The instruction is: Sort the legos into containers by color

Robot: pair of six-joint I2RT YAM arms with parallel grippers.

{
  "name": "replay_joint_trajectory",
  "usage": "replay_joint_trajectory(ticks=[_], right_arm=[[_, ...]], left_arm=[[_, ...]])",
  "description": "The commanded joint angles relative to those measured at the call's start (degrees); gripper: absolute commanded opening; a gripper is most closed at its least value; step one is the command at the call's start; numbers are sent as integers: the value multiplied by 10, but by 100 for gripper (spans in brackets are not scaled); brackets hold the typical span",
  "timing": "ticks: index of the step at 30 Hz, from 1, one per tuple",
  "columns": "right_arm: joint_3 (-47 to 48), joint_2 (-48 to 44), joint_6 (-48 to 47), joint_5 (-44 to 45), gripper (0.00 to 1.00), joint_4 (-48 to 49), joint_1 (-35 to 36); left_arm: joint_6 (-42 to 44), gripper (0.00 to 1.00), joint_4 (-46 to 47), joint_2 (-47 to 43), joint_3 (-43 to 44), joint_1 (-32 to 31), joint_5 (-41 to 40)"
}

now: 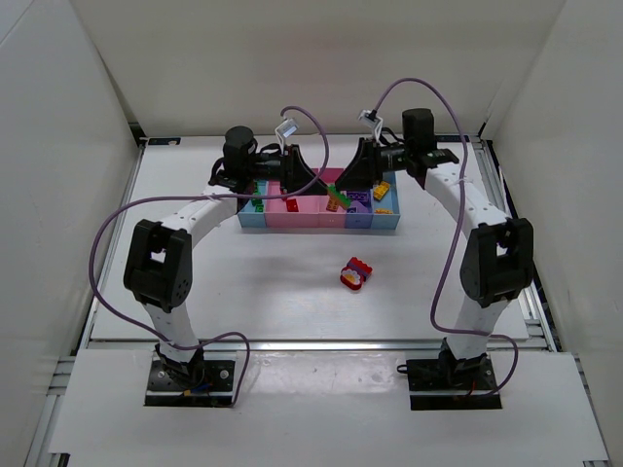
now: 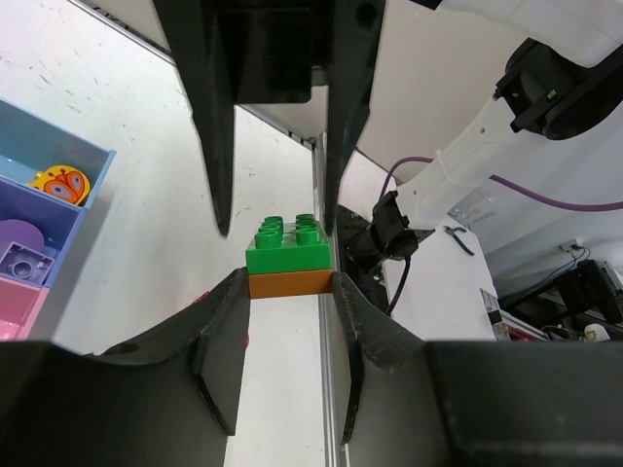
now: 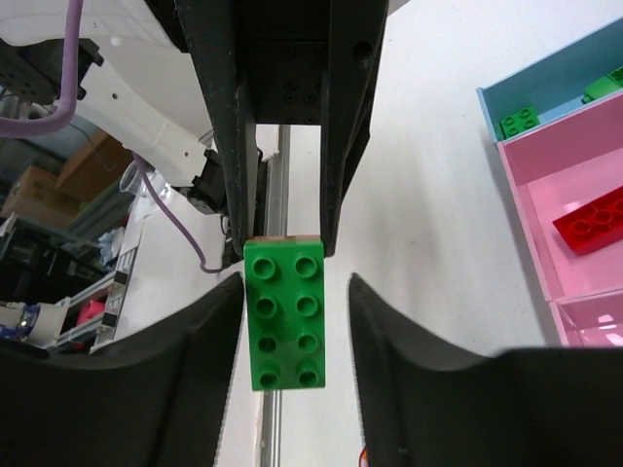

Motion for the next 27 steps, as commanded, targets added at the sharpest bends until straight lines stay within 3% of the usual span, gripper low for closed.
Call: replay_joint_trajectory(ticks=[1,5,10,15,23,27], right_arm=[[8,-26,-10,-9,48,-4,-8],[11,-23,-11,-16,48,-7,-9],[13,-20,-4,-28,69,-11,-9],[14,-17,3,-35,75,-7,-9],[25,-6,-6,-32,74,-14,-1],[28,-1,-10,-34,63,-14,-1]], left_arm=[[12,13,-2,-24,-3,3,14],[12,13,-2,-21,1,2,11],[12,13,-2,-19,4,1,11],[14,13,-2,-17,8,0,9],[13,13,-2,-10,26,-6,8],[13,13,-2,-9,30,-6,7]])
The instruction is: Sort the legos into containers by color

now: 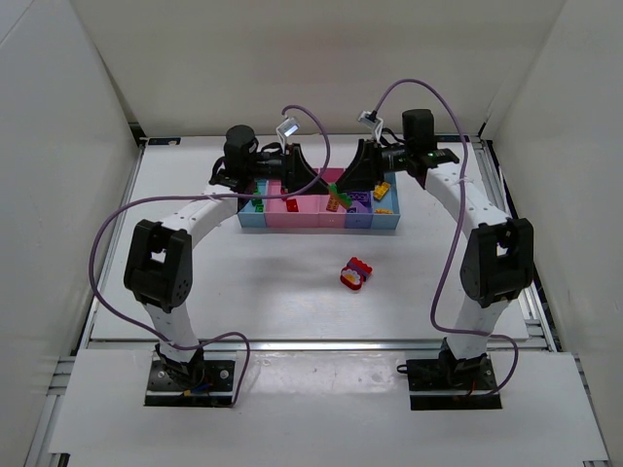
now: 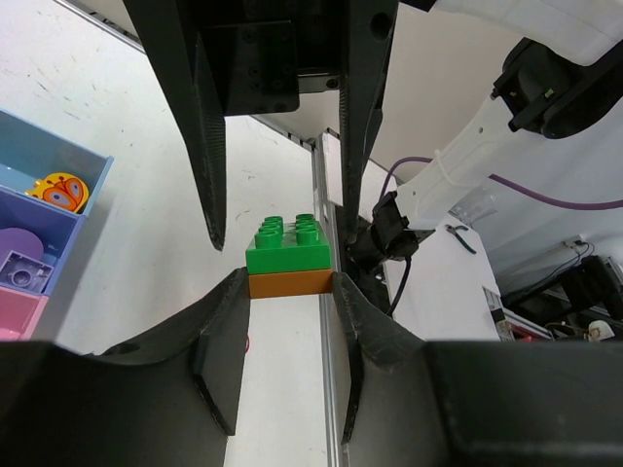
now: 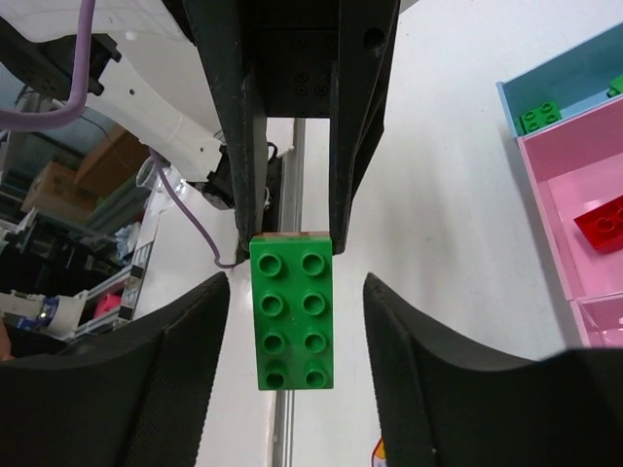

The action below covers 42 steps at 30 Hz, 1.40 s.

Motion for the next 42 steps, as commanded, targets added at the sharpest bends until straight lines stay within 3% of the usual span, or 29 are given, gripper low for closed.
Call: replay_joint_trajectory(ticks=[1,10,22,42], right_arm=[[27,1,-9,-15,60,-2,5],[28,3,-17,-18,45,-8,8],[37,11,-22,-20,9,-5,8],[76,19,-29,-5,2,-6,-35]], left_arm=[[9,13,-1,-9,24,-3,7],[9,13,0,-5,28,-4,9],[12,12,0,-10,21,-4,14],[59,12,-57,-33,-14,-10,26]])
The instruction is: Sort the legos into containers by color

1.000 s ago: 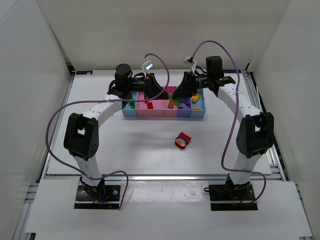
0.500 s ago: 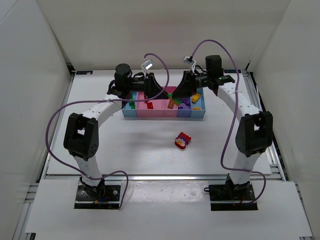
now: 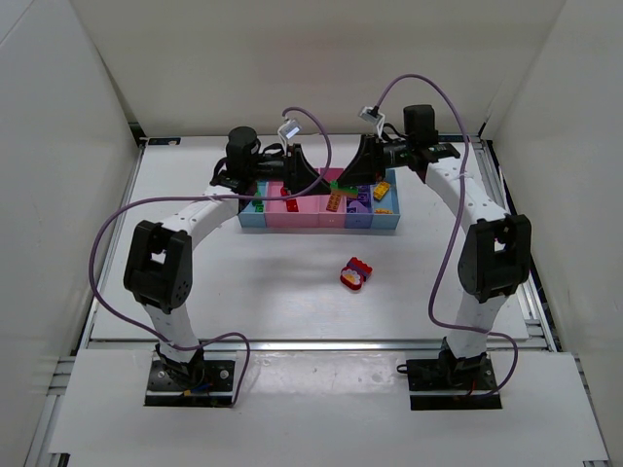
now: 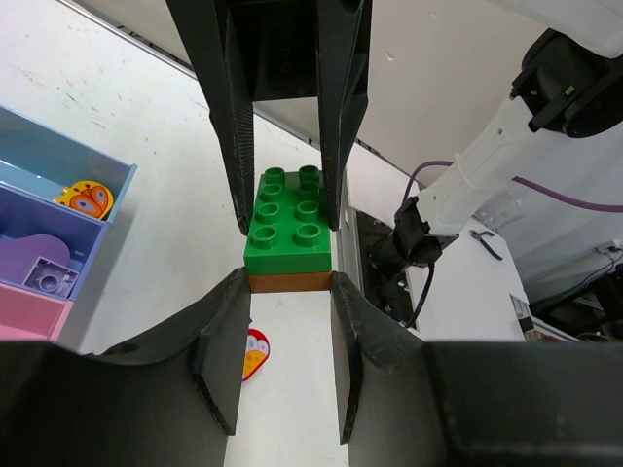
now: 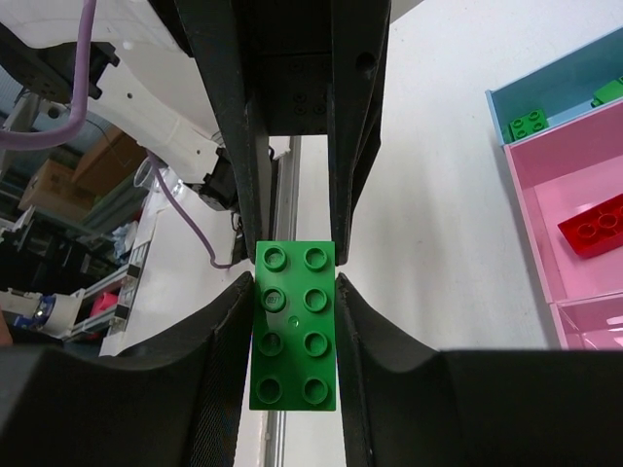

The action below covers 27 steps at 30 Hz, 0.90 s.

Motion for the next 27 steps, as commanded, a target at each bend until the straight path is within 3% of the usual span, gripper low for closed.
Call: replay_joint_trajectory(ticks=[1,27], right_arm=[[35,-4,-11,5,2,22,-26],[38,-5,-10,14,1,29,-33]], left_arm=[[18,12,-39,-30,-8,-5,49],[50,12,-79,-38,-10,-7,60]])
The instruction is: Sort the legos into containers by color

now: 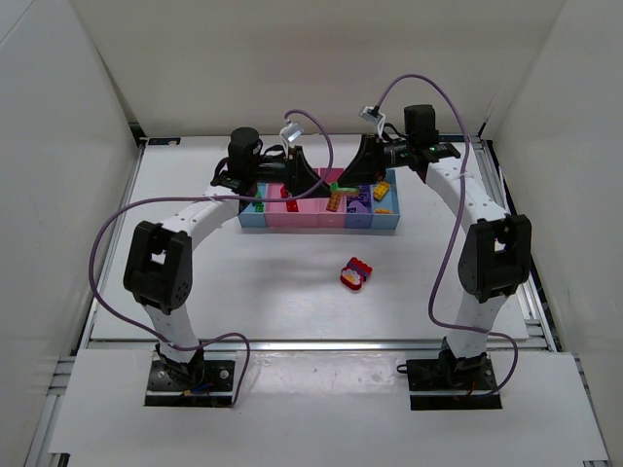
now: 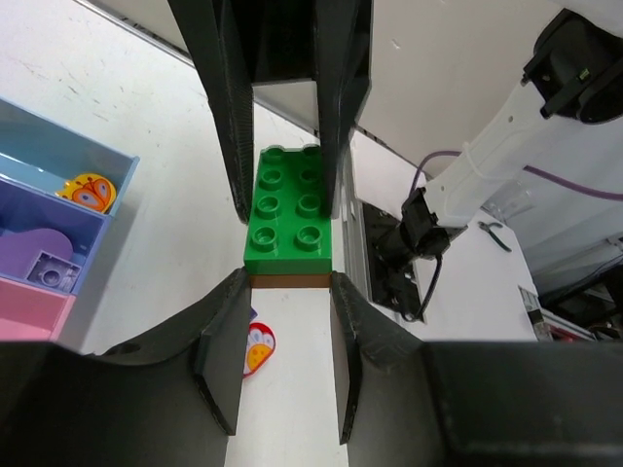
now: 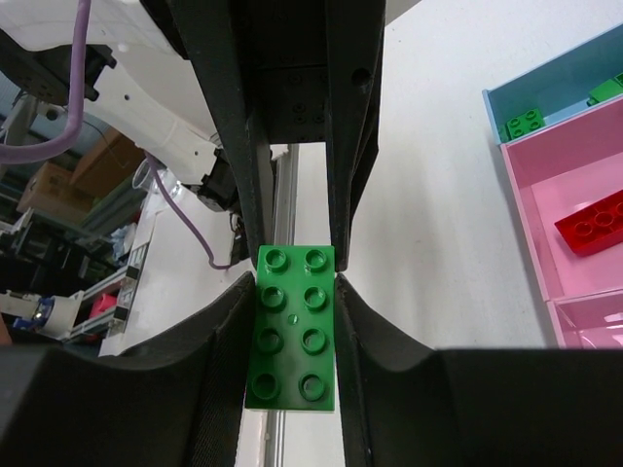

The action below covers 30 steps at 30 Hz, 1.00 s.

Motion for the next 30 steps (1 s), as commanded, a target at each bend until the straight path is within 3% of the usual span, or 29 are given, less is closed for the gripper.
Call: replay_joint_trajectory(ticks=[1,5,7,11,13,20,30], right_arm=[[38,-5,-11,11,1,29,-30],[31,-9,-13,12,7,19,-30],[24,-14,-13,13,23,15,-30],[9,-23,-19,20,68,5,-29],[9,-25,-42,12,79,-13,-26],[28,-27,-127,-12,84,-100,2],[18,-28,-135,-24,82,-109,24]], left_arm=[[12,11,-44,-37,-12,-3,63],[14,12,-45,-37,-5,-3,58],[13,11,-44,-37,-1,-3,55],[17,11,-44,-35,16,-2,53],[16,11,-44,-32,23,-2,55],[28,11,-54,-23,40,-1,50],[48,11,-73,-17,57,1,46]])
